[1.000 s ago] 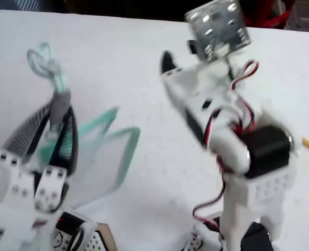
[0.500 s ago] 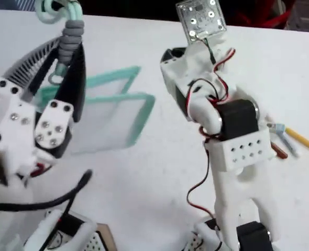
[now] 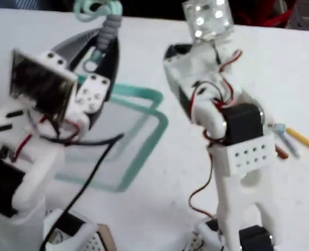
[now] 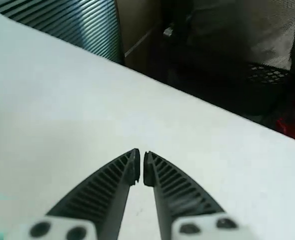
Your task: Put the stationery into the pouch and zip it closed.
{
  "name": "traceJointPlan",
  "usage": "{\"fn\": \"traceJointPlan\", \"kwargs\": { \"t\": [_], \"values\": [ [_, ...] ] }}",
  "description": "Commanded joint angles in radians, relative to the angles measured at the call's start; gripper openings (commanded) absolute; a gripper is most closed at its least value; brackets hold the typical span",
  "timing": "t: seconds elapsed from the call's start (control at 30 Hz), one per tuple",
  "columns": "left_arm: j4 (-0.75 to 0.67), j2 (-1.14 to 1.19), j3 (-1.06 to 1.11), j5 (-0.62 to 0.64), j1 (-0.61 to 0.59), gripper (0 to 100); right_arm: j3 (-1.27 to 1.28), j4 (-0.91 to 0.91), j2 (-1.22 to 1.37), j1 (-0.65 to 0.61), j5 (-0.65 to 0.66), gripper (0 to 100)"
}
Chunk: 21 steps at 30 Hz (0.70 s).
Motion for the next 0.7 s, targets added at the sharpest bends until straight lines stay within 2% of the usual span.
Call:
{"fn": "traceJointPlan", "kwargs": {
  "t": [0.0, 0.13, 0.3, 0.37, 0.47, 0.57, 0.67],
  "values": [
    [-0.032, 0.022, -0.049, -0.011, 0.004, 2, -0.011, 0.068, -0.028, -0.09, 0.005, 1.9],
    [-0.051, 0.047, -0.052, -0.012, -0.013, 2, -0.034, 0.189, -0.09, -0.18, 0.003, 1.9],
    [-0.089, 0.053, -0.049, -0.008, -0.058, 2, -0.035, 0.297, -0.292, -0.285, 0.0, 1.9],
    [-0.089, 0.048, -0.052, -0.006, -0.058, 2, -0.035, 0.278, -0.392, -0.266, 0.003, 1.9],
    [-0.087, 0.047, -0.052, -0.005, -0.053, 2, -0.025, 0.214, -0.506, -0.165, 0.003, 1.9],
    [-0.086, 0.045, -0.051, -0.003, -0.053, 2, 0.025, 0.156, -0.552, -0.071, 0.003, 2.0],
    [-0.063, 0.045, -0.052, -0.003, -0.05, 2, 0.114, 0.099, -0.553, -0.028, 0.003, 2.0]
  ]
}}
